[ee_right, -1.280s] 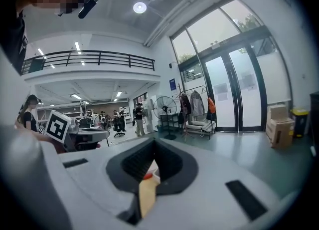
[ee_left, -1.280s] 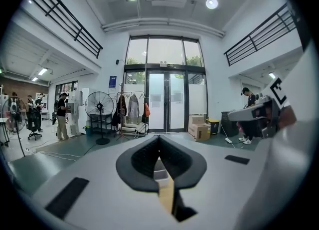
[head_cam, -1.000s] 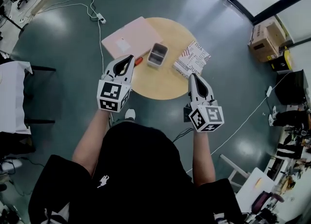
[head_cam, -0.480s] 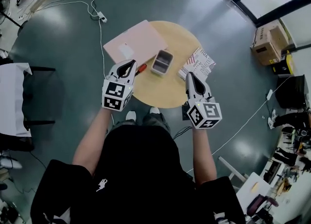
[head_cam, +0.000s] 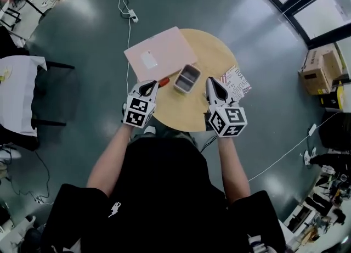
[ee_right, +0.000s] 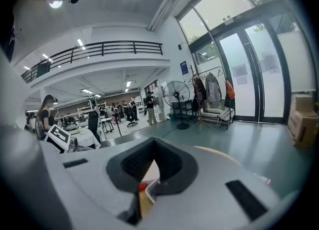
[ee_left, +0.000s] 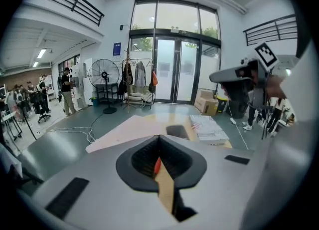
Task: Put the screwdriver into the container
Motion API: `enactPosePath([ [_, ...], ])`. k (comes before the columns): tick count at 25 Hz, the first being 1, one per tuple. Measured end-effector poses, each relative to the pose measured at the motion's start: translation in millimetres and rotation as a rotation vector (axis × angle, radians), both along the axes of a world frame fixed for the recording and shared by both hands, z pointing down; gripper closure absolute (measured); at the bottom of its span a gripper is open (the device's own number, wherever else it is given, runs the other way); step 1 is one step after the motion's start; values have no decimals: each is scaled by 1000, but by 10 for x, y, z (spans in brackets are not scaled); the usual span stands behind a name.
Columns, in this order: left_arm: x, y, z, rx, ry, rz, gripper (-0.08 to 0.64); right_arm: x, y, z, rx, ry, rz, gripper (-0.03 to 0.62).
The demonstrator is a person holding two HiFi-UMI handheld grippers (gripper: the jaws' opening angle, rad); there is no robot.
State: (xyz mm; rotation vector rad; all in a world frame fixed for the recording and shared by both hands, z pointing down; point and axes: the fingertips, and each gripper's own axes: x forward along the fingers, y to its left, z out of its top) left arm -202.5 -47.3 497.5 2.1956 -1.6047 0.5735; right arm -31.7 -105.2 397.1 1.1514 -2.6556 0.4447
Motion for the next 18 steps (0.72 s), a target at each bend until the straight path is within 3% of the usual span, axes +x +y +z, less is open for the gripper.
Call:
enactPosePath([
  [12,24,82,725,-195,-116,-135,554,37,-267,676,-138,-20,-206,591],
  [18,-23,110,981,-263,-168,-127,505,-147,-214,882,-178,-18,-287,591],
])
